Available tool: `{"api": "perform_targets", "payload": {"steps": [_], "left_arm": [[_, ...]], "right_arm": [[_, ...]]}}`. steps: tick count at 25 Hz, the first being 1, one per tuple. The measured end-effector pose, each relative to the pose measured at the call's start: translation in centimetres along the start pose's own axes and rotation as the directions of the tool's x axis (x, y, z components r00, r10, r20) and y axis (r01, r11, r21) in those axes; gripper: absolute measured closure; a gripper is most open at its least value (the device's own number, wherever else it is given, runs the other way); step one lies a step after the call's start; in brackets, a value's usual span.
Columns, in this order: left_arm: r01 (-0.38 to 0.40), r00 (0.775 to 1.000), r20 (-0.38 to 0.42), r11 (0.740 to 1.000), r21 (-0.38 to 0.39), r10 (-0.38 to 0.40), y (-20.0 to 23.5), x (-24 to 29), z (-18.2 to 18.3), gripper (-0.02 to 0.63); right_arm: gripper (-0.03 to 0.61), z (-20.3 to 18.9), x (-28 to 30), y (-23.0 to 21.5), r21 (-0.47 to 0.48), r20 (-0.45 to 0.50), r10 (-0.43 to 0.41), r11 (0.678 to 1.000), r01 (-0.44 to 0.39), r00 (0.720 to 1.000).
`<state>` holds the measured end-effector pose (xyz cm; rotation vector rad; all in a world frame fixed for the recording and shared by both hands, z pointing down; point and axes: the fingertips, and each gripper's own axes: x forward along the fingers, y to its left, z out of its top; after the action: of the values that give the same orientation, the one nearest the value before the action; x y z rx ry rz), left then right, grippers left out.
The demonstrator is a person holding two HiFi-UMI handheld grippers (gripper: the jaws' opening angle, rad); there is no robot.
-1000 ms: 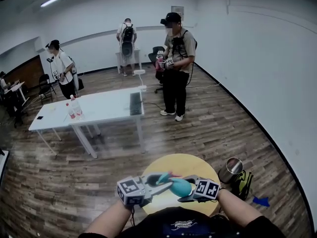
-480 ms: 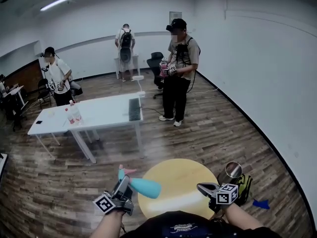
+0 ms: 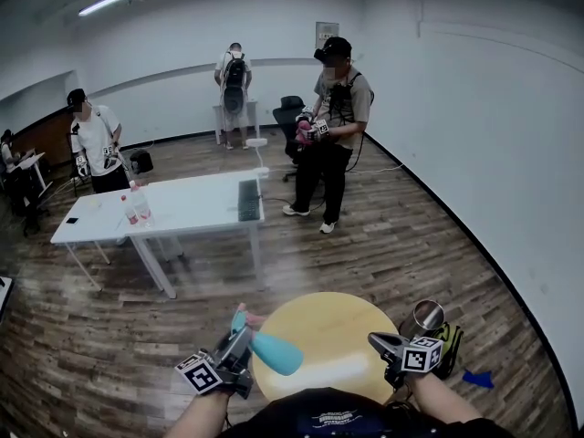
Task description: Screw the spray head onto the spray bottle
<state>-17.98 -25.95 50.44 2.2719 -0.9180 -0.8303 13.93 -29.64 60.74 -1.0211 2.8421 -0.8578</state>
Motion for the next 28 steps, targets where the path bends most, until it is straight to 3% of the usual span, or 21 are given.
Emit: {"api": "perform_targets", "payload": {"steps": [28], "left_arm": [[0.016, 0.999, 0.028, 1.000, 0.020, -0.017, -0.7, 0.1, 1.0, 0.463]], "right_arm": [[0.565, -0.6, 0.8, 1.2, -0.043, -0.010, 0.038, 0.998, -0.039, 0.999]]}}
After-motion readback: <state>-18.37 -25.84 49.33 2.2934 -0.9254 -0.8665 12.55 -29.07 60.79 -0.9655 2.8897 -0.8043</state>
